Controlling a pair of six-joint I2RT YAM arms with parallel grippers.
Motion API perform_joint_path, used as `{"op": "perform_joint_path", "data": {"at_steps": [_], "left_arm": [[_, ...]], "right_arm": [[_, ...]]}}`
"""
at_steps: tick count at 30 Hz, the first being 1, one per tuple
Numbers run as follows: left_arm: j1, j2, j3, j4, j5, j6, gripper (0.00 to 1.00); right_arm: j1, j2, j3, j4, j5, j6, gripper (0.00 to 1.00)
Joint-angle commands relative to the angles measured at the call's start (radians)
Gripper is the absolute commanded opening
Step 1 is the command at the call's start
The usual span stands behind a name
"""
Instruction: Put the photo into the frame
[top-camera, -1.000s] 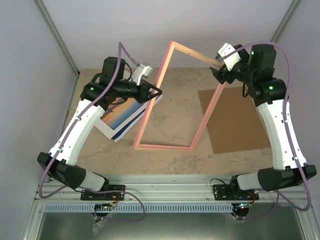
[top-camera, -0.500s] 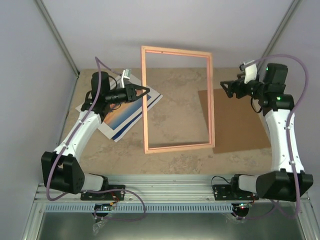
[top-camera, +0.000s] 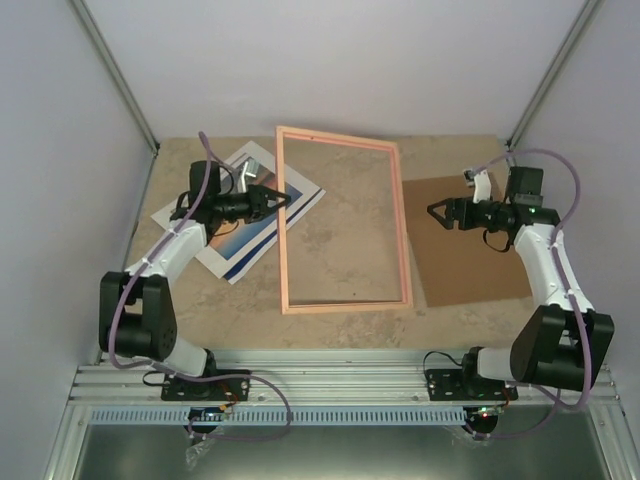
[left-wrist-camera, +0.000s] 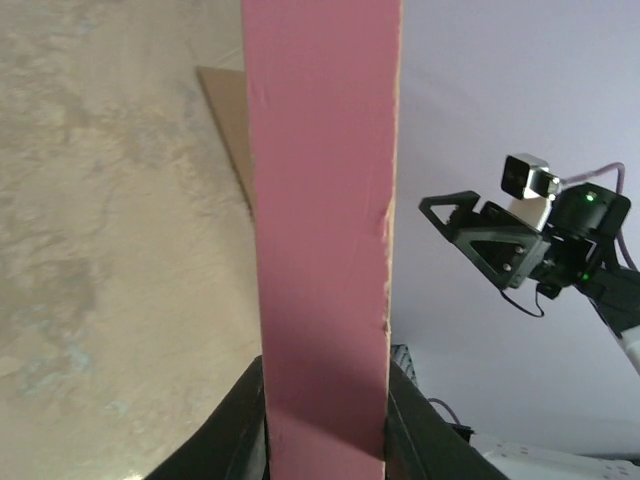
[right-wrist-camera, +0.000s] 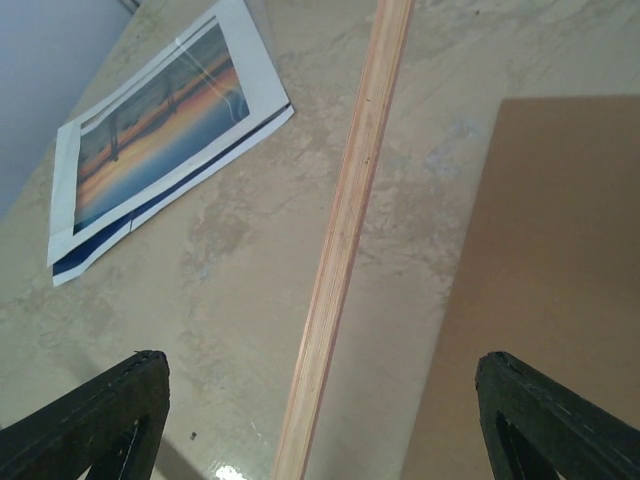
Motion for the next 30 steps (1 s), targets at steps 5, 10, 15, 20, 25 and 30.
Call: {"op": "perform_joint_path", "data": {"at_steps": [5, 10, 15, 20, 25, 30], "left_arm": [[0.028, 0.098, 0.008, -0.049, 0.026, 0.117, 0.0], [0.032, 0.196, 0.028, -0.056, -0.007, 0.113, 0.0], [0.032, 0.314, 0.085, -0.088, -0.039, 0.138, 0.0], [0.032, 0.413, 0.156, -0.14, -0.071, 0.19, 0.0], [0.015, 0.488, 0.21, -0.167, -0.093, 0.205, 0.03], [-0.024, 0.505, 0.217, -0.147, -0.144, 0.186, 0.14]], "right_arm": [[-0.007, 0.049, -0.077, 0.078, -0.042, 0.039, 0.84], [-0.03, 0.079, -0.087, 0.092, -0.045, 0.051, 0.84], [-0.057, 0.113, -0.092, 0.095, -0.066, 0.075, 0.84], [-0.064, 0.127, -0.095, 0.099, -0.068, 0.081, 0.84], [-0.064, 0.141, -0.101, 0.111, -0.07, 0.092, 0.84], [-0.064, 0.147, -0.099, 0.119, -0.069, 0.098, 0.84]]}}
